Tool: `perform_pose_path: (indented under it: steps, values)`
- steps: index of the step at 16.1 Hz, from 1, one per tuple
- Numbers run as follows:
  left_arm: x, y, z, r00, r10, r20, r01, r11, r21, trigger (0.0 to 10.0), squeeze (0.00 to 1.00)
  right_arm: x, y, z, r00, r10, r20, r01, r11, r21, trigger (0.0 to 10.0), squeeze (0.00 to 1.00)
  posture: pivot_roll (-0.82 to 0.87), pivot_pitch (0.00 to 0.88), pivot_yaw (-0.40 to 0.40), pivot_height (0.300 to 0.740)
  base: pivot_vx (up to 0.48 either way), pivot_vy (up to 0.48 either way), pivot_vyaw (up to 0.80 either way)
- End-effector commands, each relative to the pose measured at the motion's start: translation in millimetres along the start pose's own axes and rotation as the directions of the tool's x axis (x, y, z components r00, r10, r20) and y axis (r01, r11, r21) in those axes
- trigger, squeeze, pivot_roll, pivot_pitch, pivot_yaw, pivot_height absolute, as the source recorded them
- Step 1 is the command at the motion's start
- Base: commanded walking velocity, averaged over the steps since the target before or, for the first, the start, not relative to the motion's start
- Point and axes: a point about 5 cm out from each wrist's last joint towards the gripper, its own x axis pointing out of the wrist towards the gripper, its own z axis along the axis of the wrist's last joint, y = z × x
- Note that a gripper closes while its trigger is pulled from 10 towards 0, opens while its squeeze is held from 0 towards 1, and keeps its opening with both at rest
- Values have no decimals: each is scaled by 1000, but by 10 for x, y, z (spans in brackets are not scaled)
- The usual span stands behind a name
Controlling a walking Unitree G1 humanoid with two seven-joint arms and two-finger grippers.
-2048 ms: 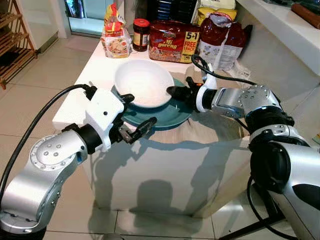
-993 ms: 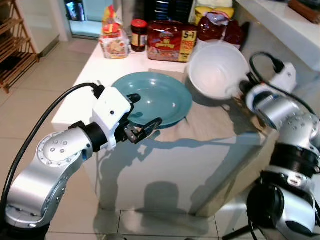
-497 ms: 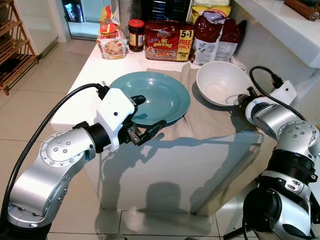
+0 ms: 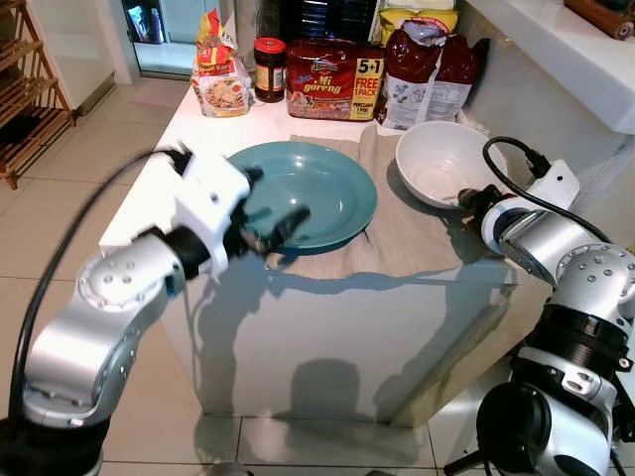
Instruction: Setting the table
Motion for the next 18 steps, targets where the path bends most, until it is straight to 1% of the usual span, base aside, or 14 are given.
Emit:
perform_pose_path:
  steps: [1,2,3,4,6,7,8,9,11,12,13,15,16,18]
  values:
    - [21,54,1,999,43,0,-43,999,2,10000,0,-61,18,23,1000,9,13,-8,999,-35,10000,1000,89,0,-59,740,0,0,0]
    - [35,105,-21,996,82,-16,-82,997,-1,10000,0,-110,61,49,999,32,37,-30,997,-69,10000,1000,88,0,-55,740,0,0,0]
    - [41,177,-84,988,140,-64,-141,990,-6,10000,0,-198,90,86,994,45,99,-29,988,-154,10000,0,85,0,-55,740,0,0,0]
    - [43,253,-163,972,202,-122,-207,978,-30,10000,0,-297,94,142,975,38,217,-5,989,-151,10000,0,83,0,-55,740,0,0,0]
    - [71,366,-251,941,288,-180,-303,950,-67,10000,0,-422,43,106,963,22,270,42,972,-229,10000,0,76,0,-52,740,0,0,0]
    - [101,466,-300,910,359,-206,-379,923,-63,10000,0,-445,-7,48,960,16,278,55,967,-247,10000,0,72,0,-46,740,0,0,0]
    - [135,561,-361,876,416,-243,-448,889,-94,10000,0,-428,-101,-41,970,-19,242,70,977,-200,10000,0,67,0,-36,740,0,0,0]
    - [142,588,-370,866,434,-248,-470,876,-108,10000,0,-439,-105,-44,967,-15,253,68,976,-205,10000,0,67,0,-36,740,0,0,0]
    - [175,751,-429,825,495,-273,-554,805,-213,10000,0,-590,62,6,927,147,345,-50,960,-274,10000,0,66,0,-32,740,0,0,0]
    - [215,783,-465,832,470,-293,-542,799,-259,10000,0,-708,195,62,873,252,417,-100,931,-351,10000,0,63,0,-28,740,0,0,0]
    - [255,800,-485,851,431,-300,-516,794,-322,10000,1000,-784,355,13,840,378,388,-206,885,-417,10000,0,58,0,-24,740,0,0,0]
    - [284,815,-490,866,394,-308,-494,769,-405,10000,1000,-815,487,-100,820,494,289,-332,822,-463,10000,0,58,0,-24,740,0,0,0]
    - [252,845,-603,843,358,-402,-512,763,-394,10000,1000,-802,548,-240,813,559,165,-409,748,-523,10000,0,55,0,-18,740,0,0,0]
    - [219,863,-723,828,319,-460,-520,743,-421,10000,1000,-770,551,-318,799,587,133,-441,722,-533,10000,0,66,0,-25,740,0,0,0]
